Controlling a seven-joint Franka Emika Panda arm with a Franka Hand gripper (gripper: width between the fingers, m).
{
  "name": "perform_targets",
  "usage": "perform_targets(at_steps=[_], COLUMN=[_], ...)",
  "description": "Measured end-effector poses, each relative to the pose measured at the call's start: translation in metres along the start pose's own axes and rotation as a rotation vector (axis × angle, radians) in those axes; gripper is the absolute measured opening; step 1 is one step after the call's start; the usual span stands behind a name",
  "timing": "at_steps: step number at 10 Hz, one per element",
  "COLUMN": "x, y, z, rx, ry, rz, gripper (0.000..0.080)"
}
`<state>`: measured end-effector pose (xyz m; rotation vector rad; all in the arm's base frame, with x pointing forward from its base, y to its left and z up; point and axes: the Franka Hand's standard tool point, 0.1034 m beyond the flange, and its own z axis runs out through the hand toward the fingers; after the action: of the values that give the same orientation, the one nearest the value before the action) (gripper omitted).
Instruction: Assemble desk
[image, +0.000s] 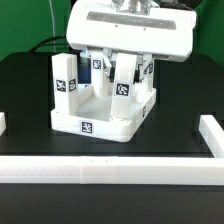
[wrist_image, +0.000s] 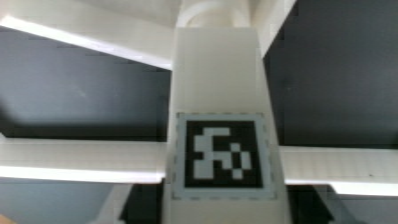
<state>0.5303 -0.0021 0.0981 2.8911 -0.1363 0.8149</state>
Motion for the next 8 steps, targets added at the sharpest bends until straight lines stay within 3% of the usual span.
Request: perform_targets(at_steps=[5, 6, 7, 8], x=[-0.0018, -0.0019, -0.0019, -0.0001], y=[-0.0001, -0.0001, 0.0001, 0.0014], z=[0.0017, 0.0018, 0.0018, -0.0009], rx=[0.002, 0.002, 0.002, 0.006], ry=[-0.021, -0.022, -0.022, -0.032], rz=[0.001, 0.001, 0.001, 0.01], gripper=[0.0291, 0.0506, 0.0604, 0.0636])
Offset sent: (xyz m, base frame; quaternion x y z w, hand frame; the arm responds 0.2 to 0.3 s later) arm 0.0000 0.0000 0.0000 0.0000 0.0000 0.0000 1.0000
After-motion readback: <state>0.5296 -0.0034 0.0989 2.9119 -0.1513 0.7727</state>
